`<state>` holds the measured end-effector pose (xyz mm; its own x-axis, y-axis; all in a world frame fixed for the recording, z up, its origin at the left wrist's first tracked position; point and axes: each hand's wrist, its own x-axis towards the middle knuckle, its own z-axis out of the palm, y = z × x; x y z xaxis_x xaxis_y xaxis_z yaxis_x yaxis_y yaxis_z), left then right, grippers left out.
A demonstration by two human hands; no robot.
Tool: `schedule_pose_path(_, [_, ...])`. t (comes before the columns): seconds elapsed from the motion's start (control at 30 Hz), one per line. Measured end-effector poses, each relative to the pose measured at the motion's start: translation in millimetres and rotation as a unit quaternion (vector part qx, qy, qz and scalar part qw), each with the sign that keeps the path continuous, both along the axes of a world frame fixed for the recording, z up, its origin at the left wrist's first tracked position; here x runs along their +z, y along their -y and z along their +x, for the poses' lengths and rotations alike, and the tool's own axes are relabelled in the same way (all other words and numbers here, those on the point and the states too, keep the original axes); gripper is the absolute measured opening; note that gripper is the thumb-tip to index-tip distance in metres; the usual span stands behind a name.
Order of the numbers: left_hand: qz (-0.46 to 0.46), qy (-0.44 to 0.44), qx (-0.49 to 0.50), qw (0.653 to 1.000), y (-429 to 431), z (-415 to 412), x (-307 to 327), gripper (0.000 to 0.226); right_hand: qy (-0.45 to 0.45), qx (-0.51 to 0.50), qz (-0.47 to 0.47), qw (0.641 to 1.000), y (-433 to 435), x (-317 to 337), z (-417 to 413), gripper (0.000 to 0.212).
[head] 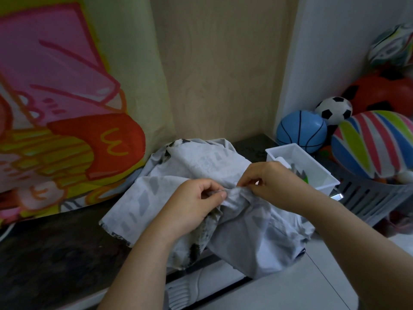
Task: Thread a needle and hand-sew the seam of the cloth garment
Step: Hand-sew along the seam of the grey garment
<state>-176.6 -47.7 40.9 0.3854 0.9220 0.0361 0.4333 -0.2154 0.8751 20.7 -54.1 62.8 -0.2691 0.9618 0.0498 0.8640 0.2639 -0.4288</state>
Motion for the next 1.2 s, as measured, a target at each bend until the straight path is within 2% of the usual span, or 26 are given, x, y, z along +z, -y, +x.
schedule_pose_path(0.2, [-0.028,0.023,-0.018,0.999,-0.4,0.8,1.6,0.014,-0.028,0.007,0.010,1.000,1.2,-0.8,-5.5,0.029])
schedule_pose_path(0.27, [-0.033,0.036,-0.020,0.999,-0.3,2.0,2.0,0.014,-0.068,-0.001,0.009,0.998,3.6,-1.1,-9.8,0.030])
schedule_pose_path(0.43, [-0.042,0.054,0.011,0.998,-3.5,2.7,-0.4,0.013,-0.246,0.036,-0.035,0.968,10.6,0.7,-19.2,0.021])
schedule_pose_path(0.57, [-0.046,0.073,0.029,0.996,-5.8,2.2,-1.4,0.015,-0.246,0.061,0.004,0.967,11.4,-5.1,-23.2,0.015])
schedule_pose_path(0.77, [-0.065,0.081,0.044,0.994,-4.7,4.0,-0.2,0.016,-0.304,0.003,0.022,0.952,10.8,-5.2,-28.2,0.003])
schedule_pose_path(0.87, [-0.068,0.064,0.075,0.993,-5.4,3.1,-0.8,0.019,-0.329,-0.055,0.052,0.941,9.1,2.9,-24.8,0.007])
schedule_pose_path(0.93, [-0.068,0.044,0.099,0.992,-6.6,1.5,-2.0,0.017,-0.430,-0.104,0.074,0.894,7.6,11.5,-22.6,0.007])
schedule_pose_path(0.97, [-0.070,0.038,0.108,0.991,-7.0,0.5,-2.5,0.017,-0.510,-0.125,0.076,0.848,6.9,16.6,-20.9,0.008])
schedule_pose_path(1.03, [-0.078,0.027,0.117,0.990,-7.4,-0.5,-2.8,0.019,-0.683,-0.126,0.041,0.719,7.1,29.1,-17.7,0.012])
schedule_pose_path(1.07, [-0.080,0.022,0.120,0.989,-7.2,-0.9,-2.3,0.019,-0.752,-0.112,0.002,0.650,8.8,33.5,-16.3,0.015])
schedule_pose_path(1.1, [-0.080,0.018,0.122,0.989,-6.6,-0.9,-1.4,0.019,-0.792,-0.103,-0.046,0.600,11.3,38.1,-15.7,0.017])
schedule_pose_path(1.13, [-0.079,0.018,0.122,0.989,-5.9,-0.7,-0.6,0.019,-0.799,-0.101,-0.099,0.584,13.9,41.6,-16.3,0.018])
schedule_pose_path(1.17, [-0.079,0.021,0.123,0.989,-5.3,-0.3,0.1,0.019,-0.777,-0.099,-0.153,0.602,17.3,44.4,-18.0,0.018])
schedule_pose_path(1.2, [-0.081,0.024,0.122,0.989,-5.0,0.0,0.7,0.019,-0.735,-0.097,-0.201,0.640,20.1,45.1,-20.6,0.018])
